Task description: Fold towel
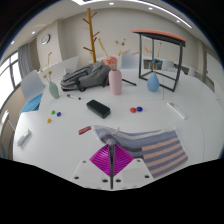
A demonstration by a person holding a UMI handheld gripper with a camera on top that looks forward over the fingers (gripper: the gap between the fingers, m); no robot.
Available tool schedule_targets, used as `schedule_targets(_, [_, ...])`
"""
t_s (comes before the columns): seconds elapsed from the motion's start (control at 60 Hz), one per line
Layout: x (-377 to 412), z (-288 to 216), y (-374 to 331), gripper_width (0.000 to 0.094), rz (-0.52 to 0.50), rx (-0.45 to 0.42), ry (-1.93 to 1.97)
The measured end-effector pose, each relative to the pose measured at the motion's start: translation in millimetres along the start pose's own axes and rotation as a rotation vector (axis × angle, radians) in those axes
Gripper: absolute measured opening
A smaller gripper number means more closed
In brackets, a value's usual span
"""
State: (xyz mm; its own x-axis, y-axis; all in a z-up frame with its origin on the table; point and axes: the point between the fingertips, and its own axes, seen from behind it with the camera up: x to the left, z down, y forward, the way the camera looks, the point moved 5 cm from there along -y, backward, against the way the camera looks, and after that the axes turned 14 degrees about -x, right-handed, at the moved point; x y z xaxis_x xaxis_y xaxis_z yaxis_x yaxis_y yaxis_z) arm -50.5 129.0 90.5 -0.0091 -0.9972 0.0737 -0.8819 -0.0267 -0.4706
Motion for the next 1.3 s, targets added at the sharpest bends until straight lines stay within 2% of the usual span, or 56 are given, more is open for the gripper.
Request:
schedule_targets(0.117, [-50,-34,-15,0.0009,0.030,-0.025,-0.013])
schedule_targets(0.25, [-117,-47,-18,0.0010,0.096,-0.042,-0.040])
schedule_targets(0.417, [-191,-16,-5,0.0024,0.174,-0.007,-0.058])
schedule_targets(0.583, [-221,11,4,0.0032,0.205,0.030,-0.070])
schedule_targets(0.617, [-222,12,3,0.0128,0.206,0.029,-0.074])
schedule_targets(0.633, [-222,12,4,0.0225,0.205,0.030,-0.080])
schedule_targets(0.65, [-223,13,3,0.0366,0.205,0.035,-0.089])
schedule_targets(0.667, [-225,13,1,0.0557,0.214,0.041,-0.101])
schedule_targets(0.683, [-226,12,-2,0.0791,0.221,0.043,-0.112])
schedule_targets(0.7, [-225,9,-5,0.0867,0.222,0.040,-0.121])
schedule_targets(0.717, [-224,8,-8,0.0804,0.224,0.038,-0.128])
schedule_targets(0.75, [-221,2,-19,0.0763,0.226,0.032,-0.129])
schedule_targets(0.817, [-203,-10,-45,0.0863,0.202,0.027,-0.107])
schedule_targets(1.067, [-134,-44,-177,0.0845,0.104,0.036,-0.099])
schedule_targets(1.3, [-105,-43,-269,0.0846,0.119,0.056,-0.059])
